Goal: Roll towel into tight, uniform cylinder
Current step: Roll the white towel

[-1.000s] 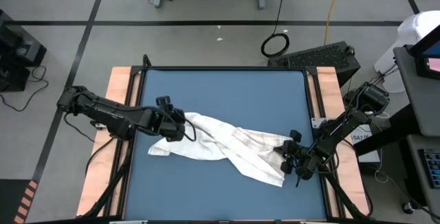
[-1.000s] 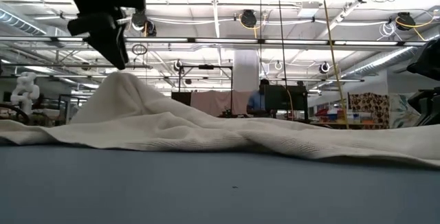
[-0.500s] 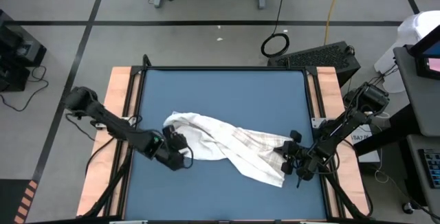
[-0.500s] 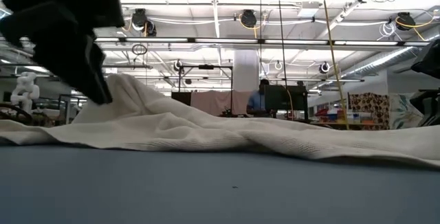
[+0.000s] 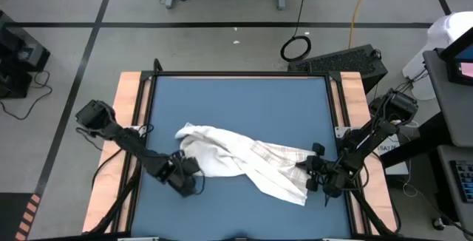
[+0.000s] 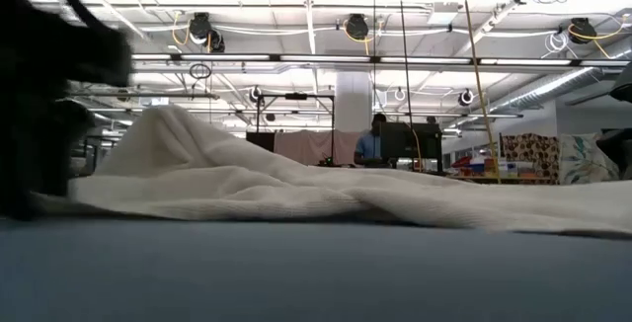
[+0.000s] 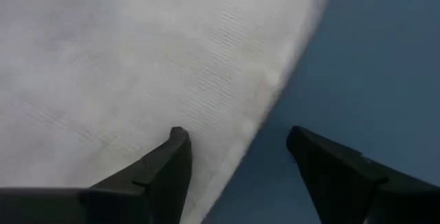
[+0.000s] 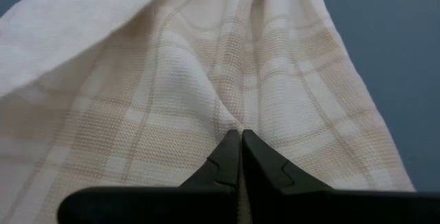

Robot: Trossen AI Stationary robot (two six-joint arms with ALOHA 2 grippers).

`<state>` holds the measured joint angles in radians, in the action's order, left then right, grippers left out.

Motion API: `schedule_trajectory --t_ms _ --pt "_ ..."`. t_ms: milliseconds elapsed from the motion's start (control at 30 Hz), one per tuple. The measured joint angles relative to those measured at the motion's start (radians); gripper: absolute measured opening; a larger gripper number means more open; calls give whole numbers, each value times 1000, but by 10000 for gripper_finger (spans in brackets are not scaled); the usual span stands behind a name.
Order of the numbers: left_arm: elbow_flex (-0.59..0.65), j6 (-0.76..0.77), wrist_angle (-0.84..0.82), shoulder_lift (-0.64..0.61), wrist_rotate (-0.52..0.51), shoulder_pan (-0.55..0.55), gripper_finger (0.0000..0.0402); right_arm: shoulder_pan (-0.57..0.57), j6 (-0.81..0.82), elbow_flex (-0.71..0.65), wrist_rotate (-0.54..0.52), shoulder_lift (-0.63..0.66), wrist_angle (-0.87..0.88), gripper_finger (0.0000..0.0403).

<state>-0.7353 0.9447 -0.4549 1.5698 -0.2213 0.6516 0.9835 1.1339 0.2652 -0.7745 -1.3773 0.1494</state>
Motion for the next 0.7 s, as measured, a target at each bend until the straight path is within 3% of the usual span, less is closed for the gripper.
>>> schedule_trajectory --t_ms 67,233,367,700 --pt "-32 -30 -22 -34 26 24 238 5 0 0 1 0 2 6" --pt "-135 -41 -170 -109 -103 43 192 7 -1 0 -2 0 10 6" --pt "-180 -40 -211 -137 -132 45 158 7 -2 0 -6 -1 12 6" --pt "-171 203 -445 -95 -51 124 132 7 -20 0 -7 -1 12 6"
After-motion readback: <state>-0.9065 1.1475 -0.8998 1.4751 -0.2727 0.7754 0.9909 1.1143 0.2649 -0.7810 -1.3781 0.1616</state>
